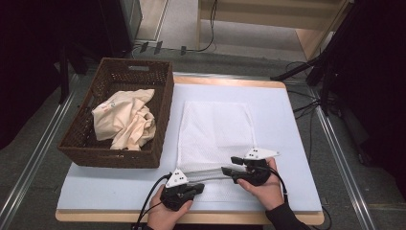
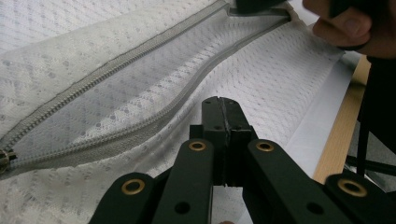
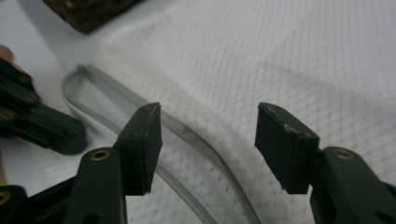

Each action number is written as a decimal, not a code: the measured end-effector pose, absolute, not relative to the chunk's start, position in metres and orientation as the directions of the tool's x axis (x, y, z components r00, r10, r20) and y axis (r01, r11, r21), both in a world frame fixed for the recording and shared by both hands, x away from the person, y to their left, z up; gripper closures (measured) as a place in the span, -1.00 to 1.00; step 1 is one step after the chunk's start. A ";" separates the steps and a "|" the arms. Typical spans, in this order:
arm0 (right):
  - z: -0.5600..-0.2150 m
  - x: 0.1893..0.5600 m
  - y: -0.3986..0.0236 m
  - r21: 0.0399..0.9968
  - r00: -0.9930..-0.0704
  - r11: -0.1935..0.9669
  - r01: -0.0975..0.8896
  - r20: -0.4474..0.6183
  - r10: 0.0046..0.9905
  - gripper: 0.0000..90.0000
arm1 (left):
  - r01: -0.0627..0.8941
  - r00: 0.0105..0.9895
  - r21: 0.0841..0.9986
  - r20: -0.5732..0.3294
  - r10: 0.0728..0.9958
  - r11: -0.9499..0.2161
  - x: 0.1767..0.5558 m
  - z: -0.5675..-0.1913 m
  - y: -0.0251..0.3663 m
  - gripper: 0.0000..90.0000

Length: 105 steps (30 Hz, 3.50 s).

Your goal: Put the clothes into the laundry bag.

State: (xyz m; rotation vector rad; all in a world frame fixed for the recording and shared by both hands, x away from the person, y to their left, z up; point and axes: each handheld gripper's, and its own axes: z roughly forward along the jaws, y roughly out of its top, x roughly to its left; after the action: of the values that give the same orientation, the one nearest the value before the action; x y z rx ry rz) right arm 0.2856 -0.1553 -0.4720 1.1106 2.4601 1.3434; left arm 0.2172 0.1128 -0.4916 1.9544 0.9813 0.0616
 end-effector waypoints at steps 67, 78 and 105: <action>-0.440 0.276 -0.164 0.874 -0.657 0.179 0.452 0.191 0.729 0.99 | 0.571 0.735 0.776 -0.339 0.587 -0.267 0.208 -0.465 0.109 0.43; -0.437 0.278 -0.168 0.873 -0.663 0.178 0.454 0.197 0.722 0.98 | 0.531 0.714 0.826 -0.317 0.624 -0.189 0.223 -0.416 0.126 -0.75; -0.439 0.278 -0.165 0.866 -0.677 0.203 0.457 0.190 0.711 0.99 | 0.474 0.567 0.876 -0.223 0.793 -0.093 0.311 -0.359 0.160 -1.00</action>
State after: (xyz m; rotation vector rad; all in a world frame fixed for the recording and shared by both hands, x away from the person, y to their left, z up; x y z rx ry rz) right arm 0.2778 -0.1648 -0.4392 1.1107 2.2282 1.4640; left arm 0.3105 0.1601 -0.3589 1.7393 1.0549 0.3753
